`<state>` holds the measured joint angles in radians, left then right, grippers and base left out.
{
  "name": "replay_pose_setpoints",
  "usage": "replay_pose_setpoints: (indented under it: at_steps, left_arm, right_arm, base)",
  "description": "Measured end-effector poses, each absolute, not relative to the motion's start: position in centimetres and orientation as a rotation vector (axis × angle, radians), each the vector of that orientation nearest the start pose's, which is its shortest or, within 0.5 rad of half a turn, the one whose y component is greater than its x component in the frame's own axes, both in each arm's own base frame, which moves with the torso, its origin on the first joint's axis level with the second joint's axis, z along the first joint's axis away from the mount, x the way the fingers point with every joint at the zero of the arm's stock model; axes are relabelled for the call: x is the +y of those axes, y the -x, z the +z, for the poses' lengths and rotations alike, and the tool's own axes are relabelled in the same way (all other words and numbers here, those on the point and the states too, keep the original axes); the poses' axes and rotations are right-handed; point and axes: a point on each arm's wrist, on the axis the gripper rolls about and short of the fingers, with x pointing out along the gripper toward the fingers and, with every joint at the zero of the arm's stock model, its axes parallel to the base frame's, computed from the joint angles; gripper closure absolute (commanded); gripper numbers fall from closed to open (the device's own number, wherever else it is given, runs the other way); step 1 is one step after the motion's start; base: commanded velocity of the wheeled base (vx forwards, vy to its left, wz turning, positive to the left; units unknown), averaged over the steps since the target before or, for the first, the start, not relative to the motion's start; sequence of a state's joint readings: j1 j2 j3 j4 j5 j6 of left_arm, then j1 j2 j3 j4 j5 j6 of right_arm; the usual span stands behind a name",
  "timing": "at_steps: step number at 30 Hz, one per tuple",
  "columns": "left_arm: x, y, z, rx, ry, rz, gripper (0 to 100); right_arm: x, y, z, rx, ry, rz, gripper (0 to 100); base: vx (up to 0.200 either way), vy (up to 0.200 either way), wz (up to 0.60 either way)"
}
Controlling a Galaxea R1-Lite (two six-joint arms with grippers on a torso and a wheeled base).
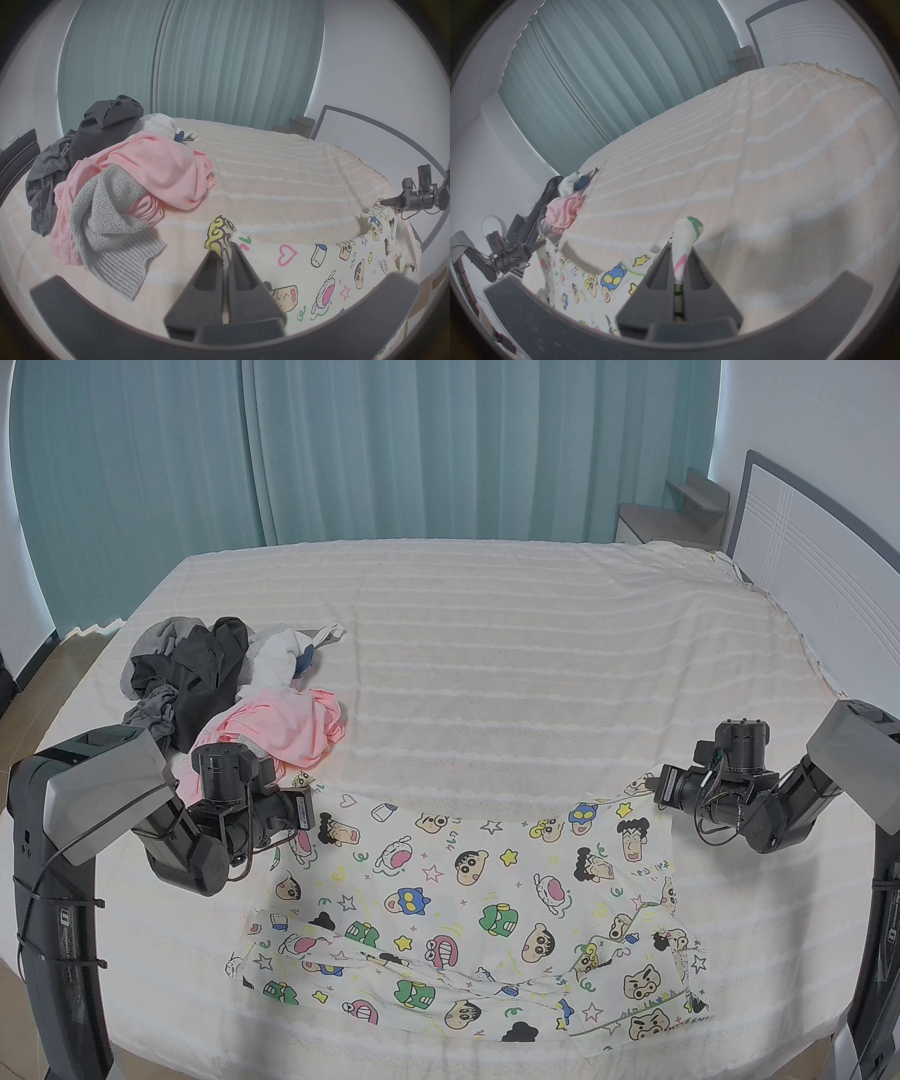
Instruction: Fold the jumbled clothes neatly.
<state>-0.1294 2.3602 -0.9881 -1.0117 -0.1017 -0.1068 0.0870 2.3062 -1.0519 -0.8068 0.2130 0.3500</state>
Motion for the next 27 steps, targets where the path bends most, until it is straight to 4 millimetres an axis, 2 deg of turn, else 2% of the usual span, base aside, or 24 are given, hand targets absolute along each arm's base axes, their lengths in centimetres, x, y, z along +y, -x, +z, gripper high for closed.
replay_pose_setpoints:
  at_steps: [6, 17, 27]
  left_arm:
    - [-5.4, -40.3, 2.3, 0.387, 0.098, -0.215, 100]
    - [-5.2, -37.2, 3.2, 0.436, 0.101, -0.262, 100]
    - [-4.8, -34.1, 2.9, 0.473, 0.058, -0.28, 100]
  right_arm:
    - [4.0, -39.6, 4.5, 0.528, -0.396, 0.276, 100]
    - [3.1, -35.6, 5.7, 0.581, -0.424, 0.37, 100]
    - [2.1, -30.6, 4.5, 0.668, -0.36, 0.466, 100]
  base:
    - [0.0, 0.0, 0.0]
    - [0.0, 0.0, 0.0]
    - [0.0, 0.0, 0.0]
